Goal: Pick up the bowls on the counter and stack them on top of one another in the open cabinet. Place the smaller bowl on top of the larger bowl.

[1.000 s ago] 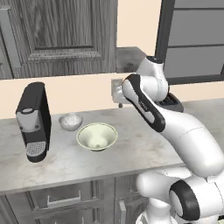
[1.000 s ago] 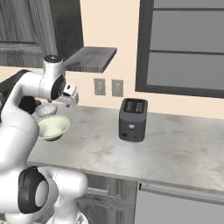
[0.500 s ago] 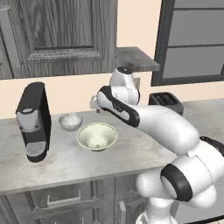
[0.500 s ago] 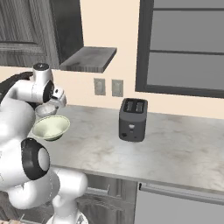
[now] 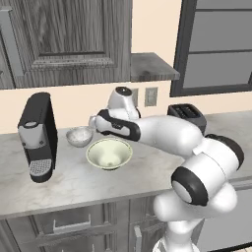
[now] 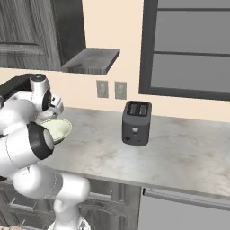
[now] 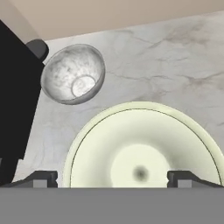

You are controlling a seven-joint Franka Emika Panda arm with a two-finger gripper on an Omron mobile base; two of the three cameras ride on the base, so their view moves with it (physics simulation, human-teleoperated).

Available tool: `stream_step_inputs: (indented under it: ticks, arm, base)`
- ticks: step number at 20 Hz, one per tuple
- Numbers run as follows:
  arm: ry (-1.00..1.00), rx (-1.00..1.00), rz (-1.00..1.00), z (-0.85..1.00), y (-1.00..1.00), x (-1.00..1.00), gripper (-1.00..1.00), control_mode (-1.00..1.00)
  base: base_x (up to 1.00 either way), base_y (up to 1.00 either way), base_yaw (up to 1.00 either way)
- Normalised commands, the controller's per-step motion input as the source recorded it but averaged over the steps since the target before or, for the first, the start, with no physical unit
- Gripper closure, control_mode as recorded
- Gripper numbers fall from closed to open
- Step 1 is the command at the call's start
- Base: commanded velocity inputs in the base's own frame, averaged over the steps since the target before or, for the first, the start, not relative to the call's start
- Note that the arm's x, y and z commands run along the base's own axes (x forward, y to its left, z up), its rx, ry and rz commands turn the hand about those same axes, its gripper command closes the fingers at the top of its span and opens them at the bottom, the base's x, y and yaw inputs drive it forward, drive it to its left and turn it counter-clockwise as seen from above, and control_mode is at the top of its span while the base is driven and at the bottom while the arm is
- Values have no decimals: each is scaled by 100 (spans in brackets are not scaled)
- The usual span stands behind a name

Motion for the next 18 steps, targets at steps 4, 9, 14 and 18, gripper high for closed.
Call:
stream_step_inputs:
  ticks: [4, 9, 14, 18]
  arm:
    - [0, 0, 0, -14, 13, 54, -100, -100]
    - [0, 0, 0, -28, 22, 41, -100, -100]
    - [0, 0, 0, -37, 29, 33, -100, -100]
    - [0, 0, 0, -21, 18, 44, -100, -100]
  base:
    - [0, 0, 0]
    - [0, 0, 0]
    - [0, 0, 0]
    - [0, 0, 0]
